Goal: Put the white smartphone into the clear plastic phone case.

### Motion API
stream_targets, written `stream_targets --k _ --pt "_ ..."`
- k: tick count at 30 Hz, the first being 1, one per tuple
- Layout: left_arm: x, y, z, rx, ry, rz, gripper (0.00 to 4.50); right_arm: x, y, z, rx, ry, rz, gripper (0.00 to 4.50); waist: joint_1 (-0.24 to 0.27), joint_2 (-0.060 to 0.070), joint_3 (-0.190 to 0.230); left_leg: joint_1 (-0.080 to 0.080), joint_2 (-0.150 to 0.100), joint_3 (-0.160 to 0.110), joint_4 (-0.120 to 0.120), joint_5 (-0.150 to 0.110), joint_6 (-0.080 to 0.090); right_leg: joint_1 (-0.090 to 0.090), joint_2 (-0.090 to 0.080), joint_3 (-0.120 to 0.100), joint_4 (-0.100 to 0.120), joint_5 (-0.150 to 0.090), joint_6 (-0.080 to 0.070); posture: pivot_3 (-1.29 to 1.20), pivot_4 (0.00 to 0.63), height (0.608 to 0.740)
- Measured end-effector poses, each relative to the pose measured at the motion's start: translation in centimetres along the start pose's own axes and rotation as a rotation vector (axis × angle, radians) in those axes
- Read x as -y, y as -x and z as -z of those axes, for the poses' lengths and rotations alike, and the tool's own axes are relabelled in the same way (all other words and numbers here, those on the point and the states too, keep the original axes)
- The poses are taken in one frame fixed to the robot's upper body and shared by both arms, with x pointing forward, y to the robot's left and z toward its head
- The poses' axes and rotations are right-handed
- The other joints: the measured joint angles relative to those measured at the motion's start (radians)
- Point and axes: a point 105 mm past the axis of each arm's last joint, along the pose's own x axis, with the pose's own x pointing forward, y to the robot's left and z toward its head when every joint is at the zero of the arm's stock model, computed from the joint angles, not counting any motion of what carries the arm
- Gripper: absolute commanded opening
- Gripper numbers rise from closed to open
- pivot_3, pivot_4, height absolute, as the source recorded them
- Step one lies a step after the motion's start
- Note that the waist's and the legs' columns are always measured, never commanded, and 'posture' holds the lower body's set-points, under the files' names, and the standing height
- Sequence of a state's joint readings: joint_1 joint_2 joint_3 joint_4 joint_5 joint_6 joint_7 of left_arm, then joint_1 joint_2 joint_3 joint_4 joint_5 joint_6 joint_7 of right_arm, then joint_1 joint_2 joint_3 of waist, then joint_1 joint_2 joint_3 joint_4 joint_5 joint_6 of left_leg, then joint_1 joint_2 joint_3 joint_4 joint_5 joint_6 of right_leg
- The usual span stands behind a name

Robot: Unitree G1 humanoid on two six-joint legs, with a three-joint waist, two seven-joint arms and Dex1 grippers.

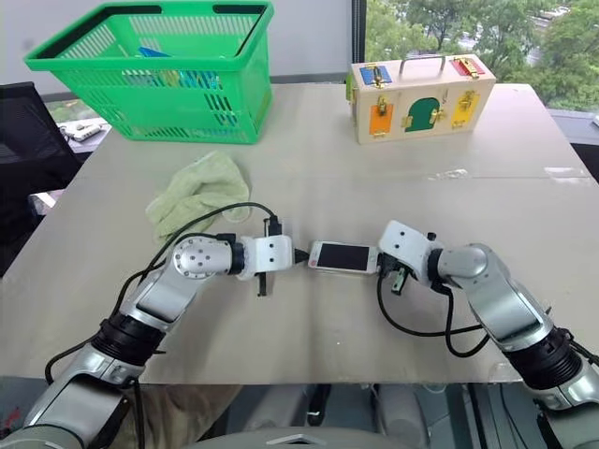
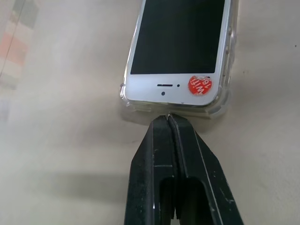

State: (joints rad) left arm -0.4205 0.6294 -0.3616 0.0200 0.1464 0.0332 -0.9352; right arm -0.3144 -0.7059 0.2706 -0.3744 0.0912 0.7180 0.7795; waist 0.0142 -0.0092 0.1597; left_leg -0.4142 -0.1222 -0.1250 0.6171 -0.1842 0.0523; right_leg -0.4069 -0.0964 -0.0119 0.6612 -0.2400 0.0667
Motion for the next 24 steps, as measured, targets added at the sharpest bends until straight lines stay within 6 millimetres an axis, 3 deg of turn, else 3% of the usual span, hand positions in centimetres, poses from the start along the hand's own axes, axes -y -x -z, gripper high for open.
stream_targets --k 5,9,12,13,16,17,19,24 --pt "0.7 -0.1 -0.4 0.067 0.165 0.002 0.0 2.0 3.0 -1.3 0.094 -0.115 0.069 0.02 0.001 0.0 0.0 -0.002 0.0 0.0 0.0 0.0 0.0 0.0 0.0 0.0 -0.001 0.0 0.0 0.0 0.15 0.74" --pt "0.8 -0.4 -1.3 0.086 0.261 0.015 0.0 1.7 3.8 -3.2 0.186 -0.17 0.036 0.02 0.005 0.0 0.001 -0.003 0.0 -0.001 0.0 0.002 0.003 -0.001 -0.001 -0.001 -0.003 0.0 0.0 0.0 0.15 0.74" --pt "1.5 -0.8 -2.7 0.142 0.327 0.073 0.0 0.8 3.2 -4.9 0.245 -0.174 -0.018 0.02 -0.002 -0.001 0.002 -0.006 -0.001 -0.001 0.0 0.002 0.004 -0.002 -0.001 -0.001 -0.003 0.0 0.0 0.0 0.15 0.74" --pt "1.3 -0.4 -3.0 0.229 0.466 0.084 0.0 0.5 2.9 -5.6 0.263 -0.166 -0.036 0.02 -0.007 -0.001 0.002 -0.006 0.0 0.0 0.0 0.002 0.004 -0.004 0.0 0.0 -0.002 0.0 -0.001 0.0 0.15 0.74" --pt "-0.7 3.5 0.0 0.431 0.909 0.027 0.0 -0.9 1.2 -7.2 0.286 -0.132 -0.102 0.02 -0.035 -0.002 0.002 -0.006 0.002 -0.002 -0.001 0.002 0.003 -0.007 0.003 -0.001 -0.001 0.0 0.0 0.0 0.15 0.74" --pt "-1.2 4.8 1.0 0.453 0.98 -0.005 0.0 -1.3 0.6 -7.0 0.275 -0.131 -0.118 0.02 -0.036 -0.002 0.002 -0.006 0.002 -0.003 -0.002 0.002 0.003 -0.007 0.003 -0.002 -0.001 0.0 -0.001 0.0 0.15 0.74" --pt "-1.7 6.0 1.4 0.498 1.045 -0.035 0.0 -1.7 -0.5 -6.5 0.247 -0.138 -0.14 0.02 -0.029 -0.001 0.003 -0.006 0.001 -0.003 -0.002 0.002 0.003 -0.006 0.003 -0.002 -0.001 0.002 -0.004 0.0 0.15 0.74" --pt "-1.2 5.9 1.6 0.56 1.118 -0.078 0.0 -1.8 -1.0 -6.6 0.246 -0.103 -0.151 0.02 -0.016 -0.003 0.004 -0.009 -0.002 -0.003 0.0 0.002 0.003 -0.006 -0.001 -0.001 -0.004 0.003 -0.004 0.0 0.15 0.74"
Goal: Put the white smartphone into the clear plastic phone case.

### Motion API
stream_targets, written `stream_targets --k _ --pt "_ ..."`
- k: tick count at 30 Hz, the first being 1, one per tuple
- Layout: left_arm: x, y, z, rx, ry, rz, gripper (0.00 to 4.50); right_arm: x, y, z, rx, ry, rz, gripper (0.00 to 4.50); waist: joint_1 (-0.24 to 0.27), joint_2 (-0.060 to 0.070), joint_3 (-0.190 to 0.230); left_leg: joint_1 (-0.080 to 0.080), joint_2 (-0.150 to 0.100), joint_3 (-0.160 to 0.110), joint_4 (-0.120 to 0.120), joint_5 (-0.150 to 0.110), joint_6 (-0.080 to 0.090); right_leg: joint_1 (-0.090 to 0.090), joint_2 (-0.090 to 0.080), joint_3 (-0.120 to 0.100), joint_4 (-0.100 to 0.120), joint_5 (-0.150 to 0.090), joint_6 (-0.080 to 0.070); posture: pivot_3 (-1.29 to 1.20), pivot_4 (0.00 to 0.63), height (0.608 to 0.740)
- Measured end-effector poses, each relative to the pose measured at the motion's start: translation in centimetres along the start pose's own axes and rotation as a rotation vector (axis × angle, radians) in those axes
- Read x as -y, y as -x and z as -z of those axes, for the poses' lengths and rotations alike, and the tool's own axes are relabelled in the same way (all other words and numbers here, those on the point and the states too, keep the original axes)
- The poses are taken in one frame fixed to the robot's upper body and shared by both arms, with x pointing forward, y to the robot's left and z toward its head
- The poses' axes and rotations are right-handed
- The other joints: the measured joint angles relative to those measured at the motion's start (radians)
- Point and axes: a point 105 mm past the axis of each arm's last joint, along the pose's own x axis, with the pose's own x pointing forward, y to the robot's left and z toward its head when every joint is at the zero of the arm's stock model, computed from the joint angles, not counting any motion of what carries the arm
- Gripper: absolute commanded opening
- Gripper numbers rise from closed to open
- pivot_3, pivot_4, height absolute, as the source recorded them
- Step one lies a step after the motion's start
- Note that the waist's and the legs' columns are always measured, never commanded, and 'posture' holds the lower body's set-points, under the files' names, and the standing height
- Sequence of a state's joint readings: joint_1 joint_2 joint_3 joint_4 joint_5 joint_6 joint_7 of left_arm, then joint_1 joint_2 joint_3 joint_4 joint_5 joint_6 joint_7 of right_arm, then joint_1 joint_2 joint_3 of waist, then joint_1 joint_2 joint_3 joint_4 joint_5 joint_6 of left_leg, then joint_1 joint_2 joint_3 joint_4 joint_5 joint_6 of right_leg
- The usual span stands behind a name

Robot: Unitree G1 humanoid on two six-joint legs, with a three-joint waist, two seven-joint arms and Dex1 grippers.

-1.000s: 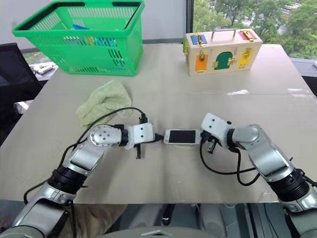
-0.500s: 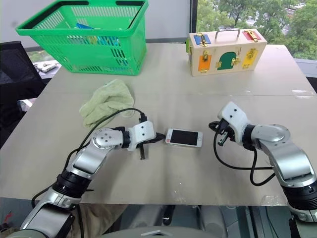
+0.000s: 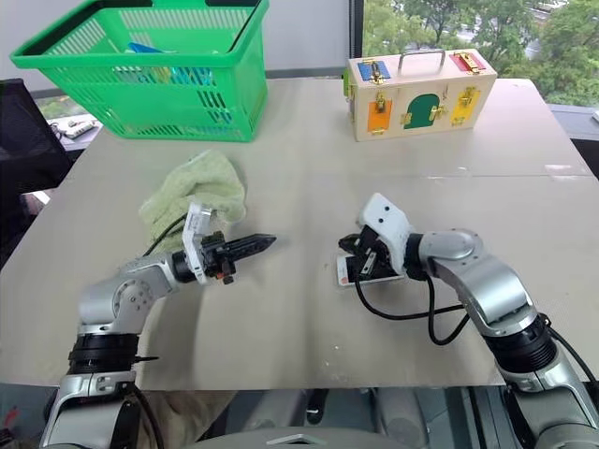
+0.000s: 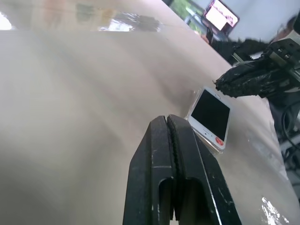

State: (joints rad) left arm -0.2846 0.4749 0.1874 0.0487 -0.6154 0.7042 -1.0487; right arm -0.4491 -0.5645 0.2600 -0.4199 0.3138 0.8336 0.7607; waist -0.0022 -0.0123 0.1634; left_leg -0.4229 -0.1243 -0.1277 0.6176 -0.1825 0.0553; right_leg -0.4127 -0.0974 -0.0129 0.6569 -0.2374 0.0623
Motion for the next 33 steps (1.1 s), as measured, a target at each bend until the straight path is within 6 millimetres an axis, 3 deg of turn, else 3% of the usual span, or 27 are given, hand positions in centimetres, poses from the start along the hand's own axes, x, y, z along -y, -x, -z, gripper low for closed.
stream_targets --k 3,8,13,18,28,33 --pt "0.2 -0.5 -0.8 0.097 -0.022 -0.029 0.0 0.0 0.4 1.1 -0.046 0.018 -0.007 0.02 0.008 0.0 0.0 0.0 0.0 0.0 0.0 0.0 0.0 0.0 0.0 0.0 0.0 0.0 0.0 0.0 0.15 0.74" --pt "0.3 -1.0 -2.2 0.175 -0.252 -0.114 0.0 -0.8 0.8 3.0 -0.122 0.043 -0.052 0.02 0.013 0.0 0.0 0.0 0.001 0.001 -0.001 0.0 0.0 0.0 0.0 0.001 0.001 0.0 -0.001 0.0 0.15 0.74" --pt "0.9 -1.2 -1.0 0.115 -0.326 -0.076 0.0 -1.1 0.9 3.5 -0.143 0.059 -0.08 0.02 0.014 0.0 0.0 0.0 0.001 0.001 -0.001 0.0 0.0 -0.001 0.0 0.0 0.001 0.0 0.0 0.0 0.15 0.74" --pt "1.8 -0.2 0.9 -0.007 -0.342 0.019 0.0 -1.0 0.6 4.2 -0.167 0.061 -0.106 0.02 0.012 0.0 0.0 0.0 0.001 0.001 -0.001 0.0 0.0 -0.001 0.0 0.0 0.001 0.0 -0.001 0.0 0.15 0.74" --pt "3.3 -0.2 2.9 -0.123 -0.346 0.157 0.0 -0.8 -0.1 4.5 -0.246 0.215 -0.19 0.02 0.014 -0.003 -0.002 0.003 0.001 0.001 -0.001 -0.003 -0.004 0.001 0.0 0.0 0.001 0.0 0.0 0.0 0.15 0.74" --pt "3.7 -0.7 3.6 -0.155 -0.354 0.181 0.0 -0.9 0.3 4.1 -0.139 0.051 -0.152 0.02 0.016 -0.002 -0.001 0.002 0.001 0.001 -0.001 -0.003 -0.004 0.0 0.0 0.001 0.001 0.0 0.0 0.0 0.15 0.74"
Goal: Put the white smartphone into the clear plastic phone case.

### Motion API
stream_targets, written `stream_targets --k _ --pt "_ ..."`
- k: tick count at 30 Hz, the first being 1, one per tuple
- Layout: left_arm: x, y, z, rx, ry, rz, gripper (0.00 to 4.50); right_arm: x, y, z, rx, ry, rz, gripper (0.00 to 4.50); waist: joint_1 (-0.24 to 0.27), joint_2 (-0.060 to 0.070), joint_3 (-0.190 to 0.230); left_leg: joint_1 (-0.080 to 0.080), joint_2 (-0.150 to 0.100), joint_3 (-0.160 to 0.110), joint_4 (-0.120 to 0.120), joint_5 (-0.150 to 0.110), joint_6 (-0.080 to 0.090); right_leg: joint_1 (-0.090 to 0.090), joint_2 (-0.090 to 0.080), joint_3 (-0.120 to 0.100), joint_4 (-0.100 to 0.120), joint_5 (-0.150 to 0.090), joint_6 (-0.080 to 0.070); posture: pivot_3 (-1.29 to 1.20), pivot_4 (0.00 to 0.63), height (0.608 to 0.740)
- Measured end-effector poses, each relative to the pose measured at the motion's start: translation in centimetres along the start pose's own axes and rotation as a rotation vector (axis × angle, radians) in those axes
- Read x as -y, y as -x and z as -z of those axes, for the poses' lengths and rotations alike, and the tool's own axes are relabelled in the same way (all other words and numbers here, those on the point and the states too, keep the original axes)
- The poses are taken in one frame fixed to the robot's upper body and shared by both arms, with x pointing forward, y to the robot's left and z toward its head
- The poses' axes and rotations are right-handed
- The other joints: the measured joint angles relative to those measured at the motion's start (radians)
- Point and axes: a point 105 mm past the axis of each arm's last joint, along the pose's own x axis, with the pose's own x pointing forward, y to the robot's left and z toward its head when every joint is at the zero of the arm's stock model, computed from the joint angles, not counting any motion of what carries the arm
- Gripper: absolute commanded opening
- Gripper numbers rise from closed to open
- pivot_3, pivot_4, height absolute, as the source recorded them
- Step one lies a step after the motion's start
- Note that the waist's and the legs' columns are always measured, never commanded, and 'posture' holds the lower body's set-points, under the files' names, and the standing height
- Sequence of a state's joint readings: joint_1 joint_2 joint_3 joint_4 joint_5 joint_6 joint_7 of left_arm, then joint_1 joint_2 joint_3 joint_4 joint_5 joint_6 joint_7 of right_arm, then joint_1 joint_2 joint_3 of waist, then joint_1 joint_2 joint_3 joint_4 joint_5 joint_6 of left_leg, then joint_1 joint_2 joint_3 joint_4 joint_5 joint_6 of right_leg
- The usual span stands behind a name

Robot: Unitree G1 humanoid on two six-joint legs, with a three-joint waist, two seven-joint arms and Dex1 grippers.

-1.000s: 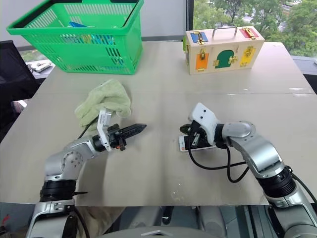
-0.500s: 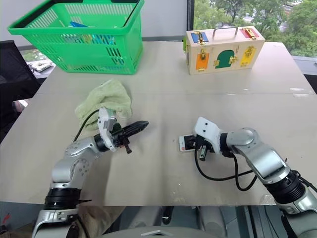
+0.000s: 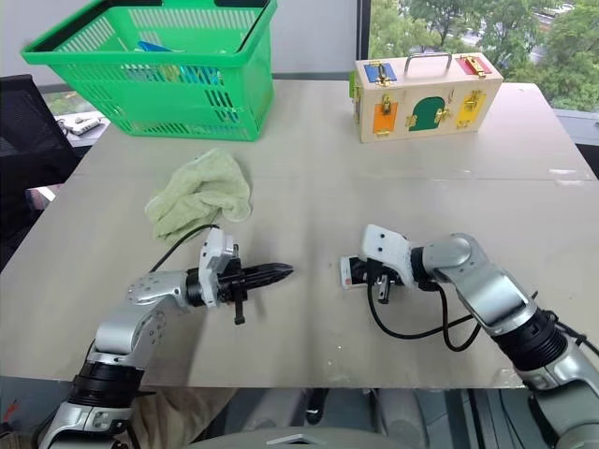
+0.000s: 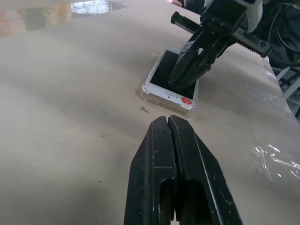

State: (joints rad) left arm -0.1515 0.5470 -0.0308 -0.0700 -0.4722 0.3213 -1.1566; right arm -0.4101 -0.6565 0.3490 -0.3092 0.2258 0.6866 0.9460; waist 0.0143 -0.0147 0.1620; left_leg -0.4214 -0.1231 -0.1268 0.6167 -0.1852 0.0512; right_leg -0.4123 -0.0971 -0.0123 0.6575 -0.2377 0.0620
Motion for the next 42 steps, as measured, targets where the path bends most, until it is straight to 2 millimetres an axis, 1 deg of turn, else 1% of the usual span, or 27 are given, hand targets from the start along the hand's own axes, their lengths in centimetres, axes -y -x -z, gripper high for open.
stream_targets --k 2,4,5,6,8,10,12,15,16,19,22,24,26,30,42 --pt "0.1 -0.3 0.1 -0.003 0.005 0.006 0.0 0.2 0.8 -0.7 0.047 -0.04 0.025 0.02 0.0 0.001 0.001 -0.002 0.0 0.0 0.0 0.0 0.0 -0.001 0.0 0.0 0.0 0.0 0.0 0.0 0.15 0.74" --pt "0.4 -1.0 0.2 -0.017 0.012 0.024 0.0 1.2 3.1 -2.5 0.125 -0.051 0.109 0.02 0.0 0.001 0.001 -0.003 0.0 0.0 0.0 0.0 0.0 -0.001 0.0 0.0 0.0 0.0 0.0 0.0 0.15 0.74" --pt "0.5 -1.4 0.2 -0.029 0.002 0.029 0.0 1.6 4.1 -2.8 0.129 -0.042 0.146 0.02 0.001 0.001 0.001 -0.003 0.0 0.0 0.0 0.0 0.0 -0.001 0.0 -0.001 0.0 0.0 0.0 0.0 0.15 0.74" --pt "0.4 -2.0 0.2 -0.059 -0.016 0.03 0.0 2.0 5.6 -2.6 0.1 -0.032 0.205 0.02 0.007 0.001 0.001 -0.003 0.0 -0.001 0.0 0.0 0.0 -0.001 0.0 -0.001 -0.001 0.0 0.0 0.0 0.15 0.74" --pt "0.2 -2.3 0.5 -0.091 -0.027 0.015 0.0 2.4 7.3 -1.7 0.044 -0.037 0.274 0.02 0.009 0.001 0.001 -0.004 0.0 -0.001 0.0 0.0 0.0 -0.001 0.0 -0.002 -0.002 0.0 0.0 0.0 0.15 0.74" --pt "0.0 -3.0 0.7 -0.123 -0.044 0.019 0.0 2.5 8.8 0.7 -0.066 -0.058 0.345 0.02 0.01 0.001 0.001 -0.005 0.0 -0.001 0.0 0.0 0.001 -0.002 0.0 -0.002 -0.002 0.0 0.0 0.0 0.15 0.74" --pt "-0.3 -3.7 1.1 -0.143 -0.046 0.011 0.0 2.3 9.5 2.5 -0.138 -0.088 0.381 0.02 0.007 0.001 0.001 -0.005 0.0 -0.001 0.0 0.002 0.003 -0.002 0.0 -0.002 -0.002 0.0 0.0 0.0 0.15 0.74" --pt "-0.6 -4.3 1.5 -0.158 -0.047 0.015 0.0 2.1 9.6 3.4 -0.167 -0.108 0.404 0.02 -0.004 0.002 0.001 -0.004 0.0 0.0 0.0 0.002 0.004 -0.002 0.0 -0.001 -0.001 0.0 0.0 0.0 0.15 0.74" --pt "-0.8 -4.6 1.4 -0.157 -0.056 0.015 0.0 2.0 9.7 3.9 -0.187 -0.111 0.42 0.02 -0.002 0.002 0.001 -0.004 0.0 -0.001 0.0 0.002 0.004 -0.002 0.0 -0.002 -0.001 0.0 0.0 0.0 0.15 0.74" --pt "-0.9 -5.0 1.5 -0.151 -0.07 0.024 0.0 2.2 9.8 4.5 -0.223 -0.102 0.447 0.02 0.003 0.002 0.001 -0.004 0.0 -0.001 0.001 0.002 0.004 -0.001 -0.001 -0.002 -0.001 0.0 0.0 0.0 0.15 0.74" --pt "-0.8 -5.5 1.5 -0.155 -0.093 0.031 0.0 2.0 9.2 4.7 -0.232 -0.094 0.438 0.02 0.011 0.003 0.0 -0.004 0.0 -0.001 0.002 0.002 0.004 -0.001 -0.001 -0.002 -0.001 0.0 0.001 0.0 0.15 0.74" --pt "-0.8 -6.0 1.5 -0.158 -0.104 0.036 0.0 1.5 8.3 4.8 -0.24 -0.086 0.404 0.02 0.02 0.004 0.0 -0.004 0.0 -0.001 0.002 0.002 0.004 -0.001 -0.001 -0.002 -0.001 -0.001 0.003 0.0 0.15 0.74" --pt "-0.8 -6.3 1.4 -0.158 -0.11 0.034 0.0 1.4 7.8 4.7 -0.242 -0.075 0.388 0.02 0.028 0.004 0.0 -0.004 -0.001 -0.001 0.003 0.002 0.004 -0.001 -0.001 -0.003 -0.001 -0.002 0.004 0.0 0.15 0.74" --pt "-0.9 -6.9 1.3 -0.161 -0.11 0.026 0.0 1.3 6.1 3.6 -0.214 -0.037 0.348 0.02 0.028 0.004 0.0 -0.004 -0.001 -0.001 0.004 0.002 0.004 0.0 -0.001 -0.003 -0.001 -0.002 0.005 0.0 0.15 0.74" --pt "-1.4 -6.0 1.1 -0.183 -0.068 -0.016 0.0 1.2 4.9 3.2 -0.197 -0.027 0.338 0.02 0.011 0.004 0.0 -0.003 0.0 -0.002 0.005 0.002 0.004 0.0 0.0 -0.003 0.001 -0.002 0.005 0.0 0.15 0.74"
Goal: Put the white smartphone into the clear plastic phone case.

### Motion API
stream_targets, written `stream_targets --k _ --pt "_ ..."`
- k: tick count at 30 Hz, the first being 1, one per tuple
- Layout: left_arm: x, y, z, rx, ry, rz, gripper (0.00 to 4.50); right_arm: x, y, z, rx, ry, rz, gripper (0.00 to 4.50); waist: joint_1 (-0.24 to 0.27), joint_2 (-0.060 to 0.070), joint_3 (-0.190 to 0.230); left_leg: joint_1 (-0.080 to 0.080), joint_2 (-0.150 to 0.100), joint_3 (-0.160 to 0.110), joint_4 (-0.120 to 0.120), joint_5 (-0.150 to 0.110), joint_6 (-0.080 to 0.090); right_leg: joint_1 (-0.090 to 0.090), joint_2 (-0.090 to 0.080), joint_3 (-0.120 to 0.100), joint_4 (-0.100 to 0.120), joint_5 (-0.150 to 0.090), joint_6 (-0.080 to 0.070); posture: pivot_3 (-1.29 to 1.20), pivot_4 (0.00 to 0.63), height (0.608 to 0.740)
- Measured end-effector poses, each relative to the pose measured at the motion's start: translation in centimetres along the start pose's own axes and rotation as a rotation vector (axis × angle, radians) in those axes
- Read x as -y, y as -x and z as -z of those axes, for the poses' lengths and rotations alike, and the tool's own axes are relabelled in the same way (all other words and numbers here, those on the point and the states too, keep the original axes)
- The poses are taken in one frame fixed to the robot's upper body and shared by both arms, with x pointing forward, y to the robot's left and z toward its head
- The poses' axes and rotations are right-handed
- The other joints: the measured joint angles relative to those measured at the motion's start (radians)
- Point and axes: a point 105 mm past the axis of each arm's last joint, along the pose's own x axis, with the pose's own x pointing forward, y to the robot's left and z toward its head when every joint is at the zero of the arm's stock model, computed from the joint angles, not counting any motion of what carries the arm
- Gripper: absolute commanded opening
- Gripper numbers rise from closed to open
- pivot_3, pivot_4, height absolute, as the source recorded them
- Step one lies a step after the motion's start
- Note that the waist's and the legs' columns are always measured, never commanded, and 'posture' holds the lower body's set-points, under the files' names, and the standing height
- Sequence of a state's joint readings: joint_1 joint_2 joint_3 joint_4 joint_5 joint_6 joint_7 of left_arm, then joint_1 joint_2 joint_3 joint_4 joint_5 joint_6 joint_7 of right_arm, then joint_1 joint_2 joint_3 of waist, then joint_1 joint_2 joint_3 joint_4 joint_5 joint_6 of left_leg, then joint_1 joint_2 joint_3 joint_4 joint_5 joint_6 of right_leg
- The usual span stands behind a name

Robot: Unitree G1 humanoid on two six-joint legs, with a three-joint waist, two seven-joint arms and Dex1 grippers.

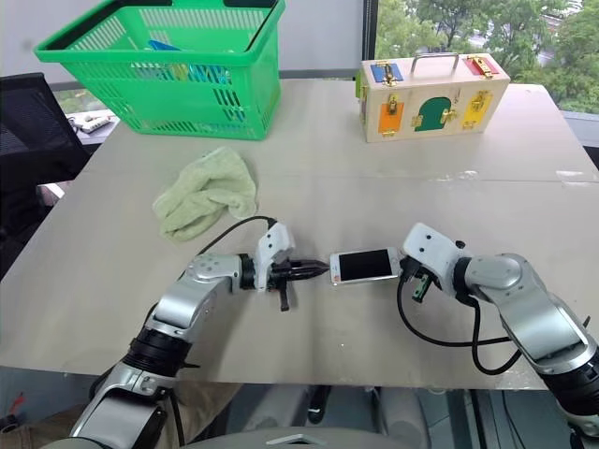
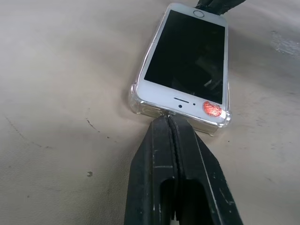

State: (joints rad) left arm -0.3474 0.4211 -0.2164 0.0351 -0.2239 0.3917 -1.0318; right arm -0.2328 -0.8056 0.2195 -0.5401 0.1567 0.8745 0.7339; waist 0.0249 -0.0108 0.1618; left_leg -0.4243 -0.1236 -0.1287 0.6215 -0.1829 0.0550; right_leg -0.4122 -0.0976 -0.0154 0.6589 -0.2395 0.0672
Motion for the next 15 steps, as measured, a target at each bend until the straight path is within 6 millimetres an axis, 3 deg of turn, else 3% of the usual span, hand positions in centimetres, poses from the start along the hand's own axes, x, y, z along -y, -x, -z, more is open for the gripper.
stream_targets --k 8,11,15 --pt "-1.0 2.1 -0.3 0.002 0.048 -0.013 0.0 -0.9 -0.2 -0.6 0.048 -0.037 -0.036 0.02 -0.015 0.0 0.0 -0.001 0.0 0.0 -0.001 0.0 0.0 -0.001 0.001 0.0 0.001 0.001 -0.002 0.0 0.15 0.74" --pt "-1.4 3.4 -2.6 0.081 0.064 0.034 0.0 -1.3 0.4 -1.2 0.105 -0.091 -0.048 0.02 -0.01 0.0 0.001 -0.005 0.0 -0.002 -0.001 0.0 0.0 -0.003 0.001 -0.001 -0.002 0.002 -0.004 0.0 0.15 0.74" --pt "0.0 2.5 -4.3 0.139 0.082 0.101 0.0 -1.1 1.4 -1.2 0.137 -0.143 -0.03 0.02 -0.009 0.0 0.001 -0.006 -0.001 -0.002 0.0 0.0 0.0 -0.002 0.0 -0.001 -0.003 0.002 -0.004 0.0 0.15 0.74"
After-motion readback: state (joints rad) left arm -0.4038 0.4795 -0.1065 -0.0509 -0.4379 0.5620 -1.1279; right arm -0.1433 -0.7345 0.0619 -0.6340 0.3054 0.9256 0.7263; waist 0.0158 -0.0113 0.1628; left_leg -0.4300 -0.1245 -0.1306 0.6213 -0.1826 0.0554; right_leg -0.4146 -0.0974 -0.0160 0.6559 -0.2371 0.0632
